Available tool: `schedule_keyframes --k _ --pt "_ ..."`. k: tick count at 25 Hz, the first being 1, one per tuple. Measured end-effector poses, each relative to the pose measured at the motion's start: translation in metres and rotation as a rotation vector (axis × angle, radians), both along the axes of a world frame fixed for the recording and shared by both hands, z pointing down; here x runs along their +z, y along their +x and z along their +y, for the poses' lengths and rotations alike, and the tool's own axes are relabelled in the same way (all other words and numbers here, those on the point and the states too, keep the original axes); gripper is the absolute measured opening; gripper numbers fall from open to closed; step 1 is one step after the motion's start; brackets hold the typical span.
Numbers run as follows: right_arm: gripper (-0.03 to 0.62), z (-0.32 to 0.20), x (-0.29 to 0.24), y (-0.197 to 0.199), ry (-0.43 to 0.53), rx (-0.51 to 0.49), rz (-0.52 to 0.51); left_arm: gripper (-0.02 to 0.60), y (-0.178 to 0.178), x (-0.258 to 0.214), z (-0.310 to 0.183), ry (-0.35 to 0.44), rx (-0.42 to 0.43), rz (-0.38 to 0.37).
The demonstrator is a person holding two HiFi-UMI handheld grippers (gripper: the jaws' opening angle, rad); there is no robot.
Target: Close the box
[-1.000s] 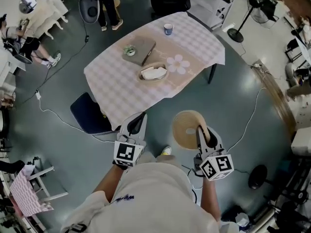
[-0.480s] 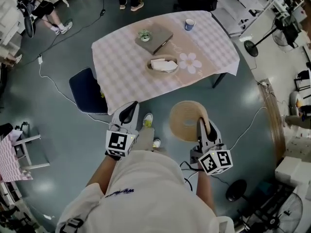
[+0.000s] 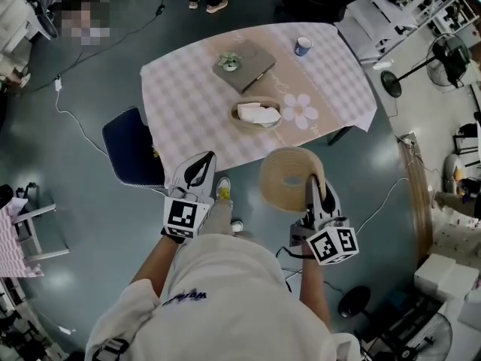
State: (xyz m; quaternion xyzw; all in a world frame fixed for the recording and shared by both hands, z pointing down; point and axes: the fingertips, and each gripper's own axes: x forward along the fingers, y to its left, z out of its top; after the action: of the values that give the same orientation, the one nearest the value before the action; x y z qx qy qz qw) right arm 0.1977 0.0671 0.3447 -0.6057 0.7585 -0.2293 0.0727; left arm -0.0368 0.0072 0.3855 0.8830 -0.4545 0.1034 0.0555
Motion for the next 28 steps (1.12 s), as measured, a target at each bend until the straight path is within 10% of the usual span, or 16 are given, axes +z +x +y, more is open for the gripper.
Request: schedule_keyframes --k 28 --pt "0.061 -0.186 0.048 -0.006 -0.093 0.129 -0.167 0.002 0.0 0.065 -0.153 -0.152 0.058 -0.027"
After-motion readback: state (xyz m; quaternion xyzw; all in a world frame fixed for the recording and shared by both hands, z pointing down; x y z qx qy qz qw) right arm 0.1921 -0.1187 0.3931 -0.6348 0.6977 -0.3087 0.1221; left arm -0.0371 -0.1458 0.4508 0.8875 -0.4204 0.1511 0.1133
